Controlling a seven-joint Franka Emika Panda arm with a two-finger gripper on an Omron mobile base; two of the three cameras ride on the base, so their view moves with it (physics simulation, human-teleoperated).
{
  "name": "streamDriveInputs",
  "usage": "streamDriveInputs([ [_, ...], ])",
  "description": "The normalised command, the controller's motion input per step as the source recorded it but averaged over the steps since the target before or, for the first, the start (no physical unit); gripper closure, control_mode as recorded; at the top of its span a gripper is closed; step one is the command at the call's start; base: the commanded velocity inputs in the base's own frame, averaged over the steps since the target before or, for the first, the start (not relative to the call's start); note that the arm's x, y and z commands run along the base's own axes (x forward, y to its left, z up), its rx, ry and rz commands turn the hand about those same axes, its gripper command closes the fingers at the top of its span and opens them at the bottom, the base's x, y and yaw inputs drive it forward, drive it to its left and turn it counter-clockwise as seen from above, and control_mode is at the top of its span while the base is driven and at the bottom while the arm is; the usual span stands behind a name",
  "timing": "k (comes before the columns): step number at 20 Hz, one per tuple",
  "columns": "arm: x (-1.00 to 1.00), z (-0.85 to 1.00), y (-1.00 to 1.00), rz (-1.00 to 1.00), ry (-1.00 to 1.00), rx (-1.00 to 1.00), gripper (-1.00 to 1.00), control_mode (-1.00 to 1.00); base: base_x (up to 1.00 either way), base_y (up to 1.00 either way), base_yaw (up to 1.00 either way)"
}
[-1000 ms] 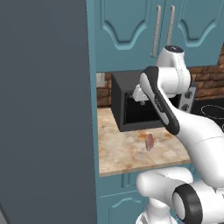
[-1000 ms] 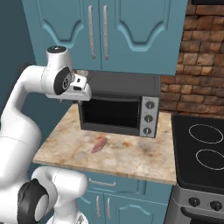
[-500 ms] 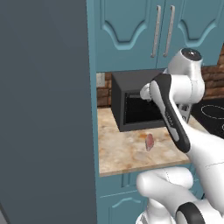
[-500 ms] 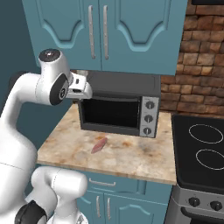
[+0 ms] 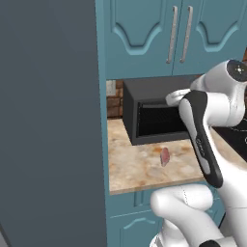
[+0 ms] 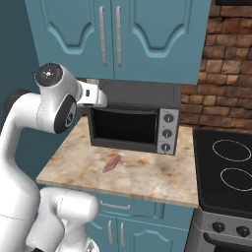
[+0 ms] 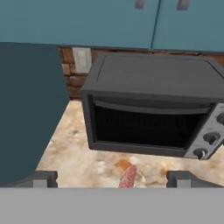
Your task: Retrieve the tupperware from the cabinet, then place the raw meat into the tupperware to avoid contamination.
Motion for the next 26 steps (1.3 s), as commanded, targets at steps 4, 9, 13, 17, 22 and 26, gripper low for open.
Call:
streamDriveInputs([
  [4,-0.11,0.34,-0.21,0.00,-0.25,0.00,-1.00,-1.00,0.00,0.00,0.00],
  [9,-0.11,0.40,-0.21,0.00,-0.26,0.00,-1.00,-1.00,0.00,0.00,0.00],
  [13,-0.13,0.39,-0.18,0.00,-0.27,0.00,-1.00,-1.00,0.00,0.00,0.00],
  [17,-0.12,0.30,-0.14,0.00,-0.30,0.00,-1.00,-1.00,0.00,0.00,0.00],
  [22,-0.07,0.21,-0.09,0.00,-0.31,0.00,-1.00,-1.00,0.00,0.00,0.00],
  [26,-0.03,0.24,-0.06,0.00,-0.23,0.00,-1.00,-1.00,0.00,0.00,0.00],
])
